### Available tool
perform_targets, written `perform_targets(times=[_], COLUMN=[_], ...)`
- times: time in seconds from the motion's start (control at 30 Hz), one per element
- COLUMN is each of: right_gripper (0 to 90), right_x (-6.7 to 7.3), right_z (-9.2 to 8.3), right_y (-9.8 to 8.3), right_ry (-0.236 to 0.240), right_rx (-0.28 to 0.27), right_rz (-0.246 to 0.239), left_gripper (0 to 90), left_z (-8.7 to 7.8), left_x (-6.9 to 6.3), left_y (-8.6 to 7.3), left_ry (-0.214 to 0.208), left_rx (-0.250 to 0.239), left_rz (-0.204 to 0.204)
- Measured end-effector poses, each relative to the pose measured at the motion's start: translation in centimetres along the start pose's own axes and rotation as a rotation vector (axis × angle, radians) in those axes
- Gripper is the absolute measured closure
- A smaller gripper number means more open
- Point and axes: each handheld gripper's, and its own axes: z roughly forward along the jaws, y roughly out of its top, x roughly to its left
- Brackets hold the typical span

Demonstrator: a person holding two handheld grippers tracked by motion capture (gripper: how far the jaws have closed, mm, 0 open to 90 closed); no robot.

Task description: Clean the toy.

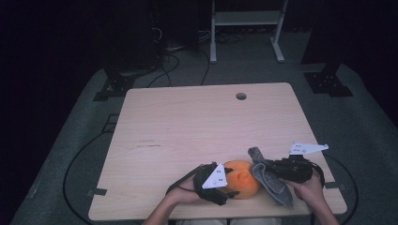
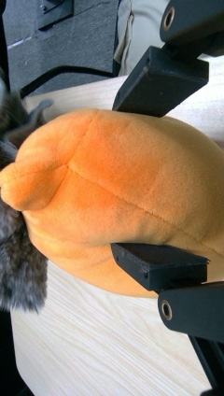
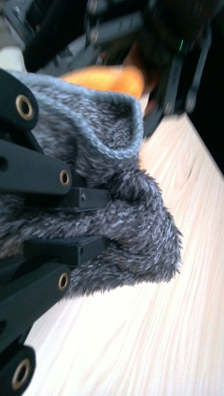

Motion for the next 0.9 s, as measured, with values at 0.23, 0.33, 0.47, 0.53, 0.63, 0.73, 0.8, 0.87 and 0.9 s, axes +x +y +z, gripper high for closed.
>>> perform_targets(times=[0.23,0.33,0.47,0.53,0.63,0.73,0.8,0.87,0.9], right_gripper=[78.7,78.5,78.5,78.7,78.7,78.6,78.6,78.7,78.7], right_x=[0.9,0.3,-1.0,-1.2,-0.6,0.2,0.0,-0.8,-1.0], right_z=[-0.1,0.3,0.1,-0.2,-0.8,-0.1,0.4,0.6,0.6], right_y=[0.5,0.2,-0.8,-0.9,-0.5,-0.2,-0.5,-1.0,-1.1], right_ry=[0.014,0.030,0.019,-0.006,0.008,0.012,0.005,0.002,-0.011], right_rx=[-0.052,-0.043,-0.031,-0.030,-0.059,-0.040,-0.023,-0.007,0.002], right_rz=[-0.006,0.012,0.068,0.072,0.054,0.015,0.022,0.048,0.055], left_gripper=[29.5,29.5,29.4,29.2,28.7,28.6,28.6,28.6,28.5], left_z=[-0.3,-0.7,-0.7,-0.7,-1.0,-0.8,-0.9,-0.9,-1.0], left_x=[0.9,1.3,1.5,1.6,2.0,2.1,2.2,2.4,2.4], left_y=[-0.5,-0.7,-0.9,-1.0,-1.3,-1.3,-1.3,-1.5,-1.5], left_ry=[0.001,0.009,0.005,0.007,0.008,0.008,0.009,0.010,0.011], left_rx=[-0.012,-0.004,-0.012,-0.011,-0.014,-0.019,-0.020,-0.021,-0.022], left_rz=[-0.057,-0.080,-0.106,-0.115,-0.139,-0.148,-0.152,-0.159,-0.165])
